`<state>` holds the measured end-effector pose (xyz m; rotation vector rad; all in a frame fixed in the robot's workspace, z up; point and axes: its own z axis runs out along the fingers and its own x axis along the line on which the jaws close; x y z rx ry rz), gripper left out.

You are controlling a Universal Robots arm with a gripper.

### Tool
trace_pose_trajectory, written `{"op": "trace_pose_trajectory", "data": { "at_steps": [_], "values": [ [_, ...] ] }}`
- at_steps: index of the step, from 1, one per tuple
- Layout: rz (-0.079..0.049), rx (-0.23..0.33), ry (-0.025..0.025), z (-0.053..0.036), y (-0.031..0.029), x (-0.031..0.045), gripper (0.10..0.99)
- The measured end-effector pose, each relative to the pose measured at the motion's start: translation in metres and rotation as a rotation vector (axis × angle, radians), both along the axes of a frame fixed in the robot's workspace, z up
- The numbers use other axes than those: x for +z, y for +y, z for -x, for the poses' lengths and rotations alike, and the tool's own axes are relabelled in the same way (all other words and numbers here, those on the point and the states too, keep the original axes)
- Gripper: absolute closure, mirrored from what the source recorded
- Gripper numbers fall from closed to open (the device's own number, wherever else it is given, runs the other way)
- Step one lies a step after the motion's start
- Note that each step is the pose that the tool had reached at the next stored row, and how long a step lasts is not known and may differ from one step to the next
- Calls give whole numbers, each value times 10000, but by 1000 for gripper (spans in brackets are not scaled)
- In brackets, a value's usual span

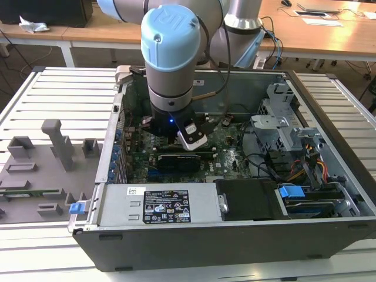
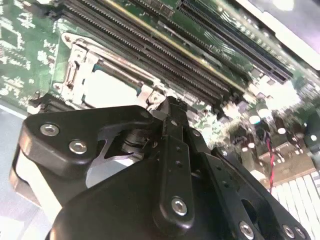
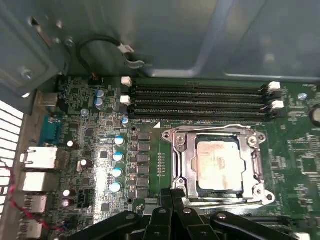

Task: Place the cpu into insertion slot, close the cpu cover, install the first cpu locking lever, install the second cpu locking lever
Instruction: 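Install the second cpu locking lever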

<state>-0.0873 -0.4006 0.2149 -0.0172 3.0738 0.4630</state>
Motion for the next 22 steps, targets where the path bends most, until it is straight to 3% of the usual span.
{"op": "trace_pose_trajectory", "data": {
  "at_steps": [2,5,9,13,17,22],
  "values": [
    [140,-14,-1,-1,1,32,980],
    [169,-26,1,-34,-5,34,980],
    [164,-27,10,-187,-34,34,980],
    [182,-28,59,-343,-35,34,980],
    [397,-31,64,-381,39,34,980],
    [755,-32,67,-419,158,34,980]
  ]
}}
